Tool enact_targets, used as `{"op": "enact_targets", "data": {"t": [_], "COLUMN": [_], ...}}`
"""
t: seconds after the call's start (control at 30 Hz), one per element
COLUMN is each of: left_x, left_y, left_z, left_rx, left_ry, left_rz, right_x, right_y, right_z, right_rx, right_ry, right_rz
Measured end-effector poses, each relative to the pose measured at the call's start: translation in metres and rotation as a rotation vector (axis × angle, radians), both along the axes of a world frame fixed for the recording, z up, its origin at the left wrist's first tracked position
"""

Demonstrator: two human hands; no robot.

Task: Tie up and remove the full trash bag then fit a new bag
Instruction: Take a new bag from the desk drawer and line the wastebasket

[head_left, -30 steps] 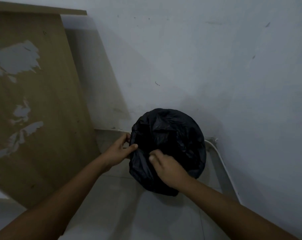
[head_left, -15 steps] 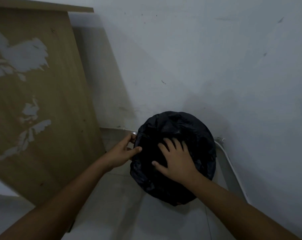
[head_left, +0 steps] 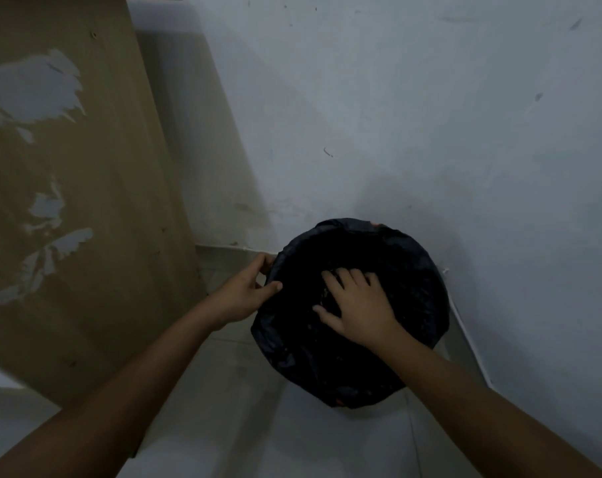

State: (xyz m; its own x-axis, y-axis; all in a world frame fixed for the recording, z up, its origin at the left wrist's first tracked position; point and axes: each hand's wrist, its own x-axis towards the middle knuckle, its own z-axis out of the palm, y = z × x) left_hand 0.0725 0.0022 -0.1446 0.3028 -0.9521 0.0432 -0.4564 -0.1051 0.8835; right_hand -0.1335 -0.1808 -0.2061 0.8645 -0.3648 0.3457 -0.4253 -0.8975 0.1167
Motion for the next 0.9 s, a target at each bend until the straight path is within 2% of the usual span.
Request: {"op": "enact_targets", "data": {"t": [0.07, 0.1, 0.13, 0.23, 0.3, 0.37, 0.43, 0.57, 0.63, 0.73, 0.77, 0.8, 0.87, 0.9], "left_x": [0.003, 0.003, 0.004, 0.003, 0.001, -0.005, -0.01, -0.01, -0.008, -0.009, -0.01, -0.012, -0.017, -0.018], "left_y": [0.0, 0.0, 0.0, -0.001, -0.002, -0.006, -0.012, -0.024, -0.028, -0.03, -0.03, -0.031, -0.032, -0.033], "left_z": [0.0, -0.001, -0.001, -0.002, -0.003, -0.003, -0.003, 0.001, 0.002, 0.003, 0.004, 0.005, 0.005, 0.005], "left_rx": [-0.006, -0.011, -0.016, -0.025, -0.047, -0.052, -0.045, -0.015, -0.001, -0.004, -0.009, -0.016, -0.04, -0.051], "left_ry": [0.032, 0.045, 0.051, 0.046, 0.02, -0.015, -0.05, -0.106, -0.103, -0.098, -0.089, -0.076, -0.065, -0.073], "left_rz": [-0.007, -0.013, -0.015, 0.033, 0.057, 0.04, 0.043, 0.083, 0.083, 0.06, 0.05, 0.04, 0.029, 0.029], "right_x": [-0.004, -0.005, -0.005, -0.008, -0.011, -0.013, -0.017, -0.014, -0.012, -0.002, 0.004, 0.011, 0.023, 0.028], "right_y": [0.0, -0.001, -0.005, -0.026, -0.038, -0.044, -0.044, -0.039, -0.032, -0.02, -0.017, -0.017, -0.022, -0.028], "right_z": [-0.004, -0.003, -0.003, -0.009, -0.018, -0.026, -0.025, 0.008, 0.023, 0.026, 0.023, 0.017, 0.002, -0.006], "right_rx": [-0.188, -0.182, -0.126, 0.072, 0.005, -0.065, -0.036, 0.19, 0.203, 0.118, 0.142, 0.173, 0.226, 0.239], "right_ry": [-0.16, -0.146, -0.05, 0.485, 0.727, 0.839, 0.832, 0.693, 0.49, 0.124, 0.107, 0.178, 0.422, 0.48], "right_rz": [0.143, 0.15, 0.097, -0.216, -0.309, -0.315, -0.281, -0.228, -0.178, -0.068, -0.025, -0.019, -0.075, -0.107]}}
